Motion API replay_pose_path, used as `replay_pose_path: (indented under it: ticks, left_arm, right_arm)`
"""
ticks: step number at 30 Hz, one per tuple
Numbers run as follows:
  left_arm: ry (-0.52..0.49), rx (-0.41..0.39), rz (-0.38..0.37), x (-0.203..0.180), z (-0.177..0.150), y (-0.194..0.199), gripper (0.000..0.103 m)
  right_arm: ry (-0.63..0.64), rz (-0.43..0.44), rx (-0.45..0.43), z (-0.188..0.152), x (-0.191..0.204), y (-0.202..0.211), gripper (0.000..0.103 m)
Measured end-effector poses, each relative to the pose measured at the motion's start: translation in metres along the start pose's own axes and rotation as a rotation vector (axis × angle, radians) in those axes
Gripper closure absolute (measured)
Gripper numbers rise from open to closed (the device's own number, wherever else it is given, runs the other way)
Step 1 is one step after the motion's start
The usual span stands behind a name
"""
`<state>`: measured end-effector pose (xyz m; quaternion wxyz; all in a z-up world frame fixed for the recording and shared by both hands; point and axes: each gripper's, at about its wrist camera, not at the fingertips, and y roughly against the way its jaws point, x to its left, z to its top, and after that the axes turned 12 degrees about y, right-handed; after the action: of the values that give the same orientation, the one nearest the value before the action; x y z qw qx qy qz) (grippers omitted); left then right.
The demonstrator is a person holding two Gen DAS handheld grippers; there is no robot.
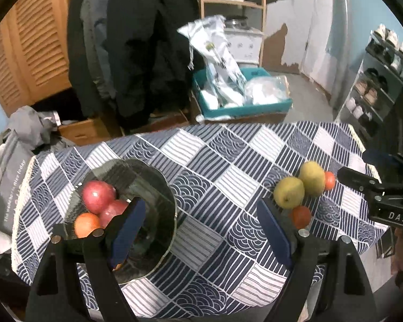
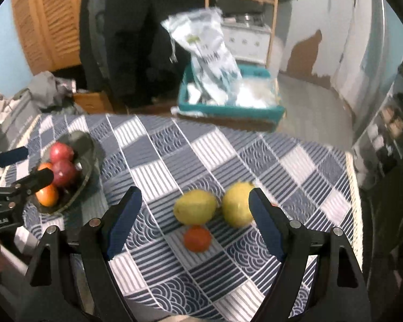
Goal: Organize fruits
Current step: 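Move both tools away from the bowl toward the pears and tangerines, then grasp a green pear with the left tool while the right tool grasps a tangerine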
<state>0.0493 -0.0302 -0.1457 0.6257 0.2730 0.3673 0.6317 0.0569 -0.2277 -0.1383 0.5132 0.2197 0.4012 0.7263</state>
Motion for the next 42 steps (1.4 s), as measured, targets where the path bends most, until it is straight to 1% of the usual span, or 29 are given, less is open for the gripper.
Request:
replay_pose_path:
  ticks: [9, 13, 16, 22, 28, 29, 32, 34, 35, 36, 38, 39, 42]
  left_arm:
    - [-0.033, 0.094, 0.011, -0.017, -0.019, -0.046, 0.017]
    - [-0.058, 0.112, 0.027, -0.024, -0.027, -0.061, 0.017]
    - [-0.084, 0.117, 0.055, -0.028, -0.032, -0.072, 0.017]
    - [-0.102, 0.14, 0.087, -0.029, -0.037, -0.091, 0.017]
    - [-0.12, 0.155, 0.101, -0.032, -0.039, -0.103, 0.017]
    - [-0.12, 0.158, 0.101, -0.033, -0.039, -0.104, 0.017]
    - [-0.116, 0.165, 0.098, -0.035, -0.038, -0.107, 0.017]
    - [-0.112, 0.169, 0.092, -0.037, -0.037, -0.108, 0.017]
    - [-0.108, 0.171, 0.087, -0.038, -0.036, -0.109, 0.017]
    - [-0.105, 0.172, 0.08, -0.039, -0.035, -0.109, 0.017]
    - [-0.098, 0.173, 0.064, -0.042, -0.034, -0.11, 0.017]
    - [-0.098, 0.173, 0.06, -0.045, -0.033, -0.111, 0.017]
    - [-0.115, 0.172, 0.054, -0.055, -0.031, -0.114, 0.017]
  right_arm:
    - [-0.031, 0.021, 0.154, -0.03, -0.007, -0.054, 0.021]
    - [-0.028, 0.041, 0.216, -0.04, -0.004, -0.079, 0.021]
    - [-0.021, 0.051, 0.25, -0.048, -0.002, -0.092, 0.021]
    - [-0.02, 0.059, 0.293, -0.06, -0.003, -0.112, 0.021]
    - [-0.043, 0.105, 0.31, -0.067, -0.006, -0.128, 0.021]
    - [-0.057, 0.123, 0.312, -0.069, -0.007, -0.131, 0.023]
    - [-0.074, 0.155, 0.326, -0.073, -0.007, -0.138, 0.031]
    - [-0.08, 0.164, 0.333, -0.074, -0.007, -0.141, 0.033]
    - [-0.089, 0.177, 0.334, -0.076, -0.007, -0.142, 0.038]
    - [-0.098, 0.189, 0.334, -0.076, -0.009, -0.142, 0.048]
    - [-0.129, 0.231, 0.323, -0.078, -0.013, -0.139, 0.058]
    - [-0.13, 0.233, 0.321, -0.079, -0.015, -0.136, 0.058]
    - [-0.101, 0.182, 0.313, -0.081, -0.02, -0.126, 0.058]
